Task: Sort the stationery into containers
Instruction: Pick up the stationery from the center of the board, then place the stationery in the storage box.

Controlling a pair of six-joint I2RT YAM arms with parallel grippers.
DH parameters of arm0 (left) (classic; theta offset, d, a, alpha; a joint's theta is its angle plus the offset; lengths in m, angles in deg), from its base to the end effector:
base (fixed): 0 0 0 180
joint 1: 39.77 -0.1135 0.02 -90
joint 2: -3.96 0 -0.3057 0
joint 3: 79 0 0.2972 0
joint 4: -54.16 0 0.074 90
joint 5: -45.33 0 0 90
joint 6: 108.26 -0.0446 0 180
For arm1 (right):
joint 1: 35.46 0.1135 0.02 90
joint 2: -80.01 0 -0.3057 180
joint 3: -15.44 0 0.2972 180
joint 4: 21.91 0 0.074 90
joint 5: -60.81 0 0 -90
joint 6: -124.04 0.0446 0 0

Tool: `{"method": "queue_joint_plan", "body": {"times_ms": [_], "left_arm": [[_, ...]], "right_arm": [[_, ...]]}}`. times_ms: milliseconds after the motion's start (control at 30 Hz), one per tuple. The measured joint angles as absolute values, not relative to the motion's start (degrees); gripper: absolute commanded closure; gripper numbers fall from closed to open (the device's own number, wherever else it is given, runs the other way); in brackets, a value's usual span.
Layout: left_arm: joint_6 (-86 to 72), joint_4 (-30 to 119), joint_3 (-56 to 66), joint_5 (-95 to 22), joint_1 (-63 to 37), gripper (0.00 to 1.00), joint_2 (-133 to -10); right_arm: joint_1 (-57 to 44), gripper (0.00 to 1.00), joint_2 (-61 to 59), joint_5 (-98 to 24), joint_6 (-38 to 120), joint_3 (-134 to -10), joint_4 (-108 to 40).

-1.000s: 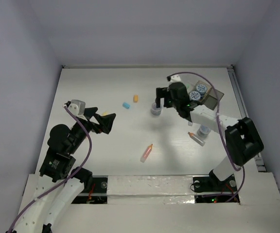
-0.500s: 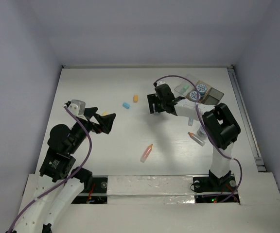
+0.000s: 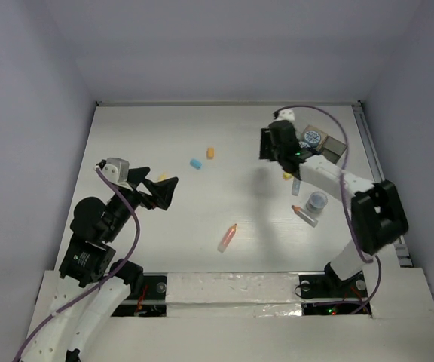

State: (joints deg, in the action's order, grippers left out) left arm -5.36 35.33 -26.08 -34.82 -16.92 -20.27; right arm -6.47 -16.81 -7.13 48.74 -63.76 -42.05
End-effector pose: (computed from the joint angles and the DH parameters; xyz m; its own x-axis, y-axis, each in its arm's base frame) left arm 0.1059 -0.0529 0.4018 0.0337 -0.2529 -0.9669 0.5596 0.8064 -0.1914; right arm 0.3849 0.1941 0.2564 -0.5662 -0.0448 -0.8231 -0.0473 0.9986 -0.0218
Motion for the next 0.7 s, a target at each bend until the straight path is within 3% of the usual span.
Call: {"method": "queue_joint_plan", "body": {"times_ms": [133,267,700], "left_arm": [[-5.38,35.31,-26.08,-34.87,-16.4,0.01,-19.33],[-5.38,35.27,-26.08,-35.04,-15.74,0.01,-18.61],[-5.38,34.92,-26.08,-35.52,-14.21,0.01,-18.35]], "right_arm": [[-18.31,0.66,-5.55,-5.4,51.17,-59.3,-39.98],[-28.11,0.64,-1.51,-3.44,52.72,-57.37,-39.56],[-34.73,0.63,-14.01,-2.65,51.98,-61.88,-42.42]]}}
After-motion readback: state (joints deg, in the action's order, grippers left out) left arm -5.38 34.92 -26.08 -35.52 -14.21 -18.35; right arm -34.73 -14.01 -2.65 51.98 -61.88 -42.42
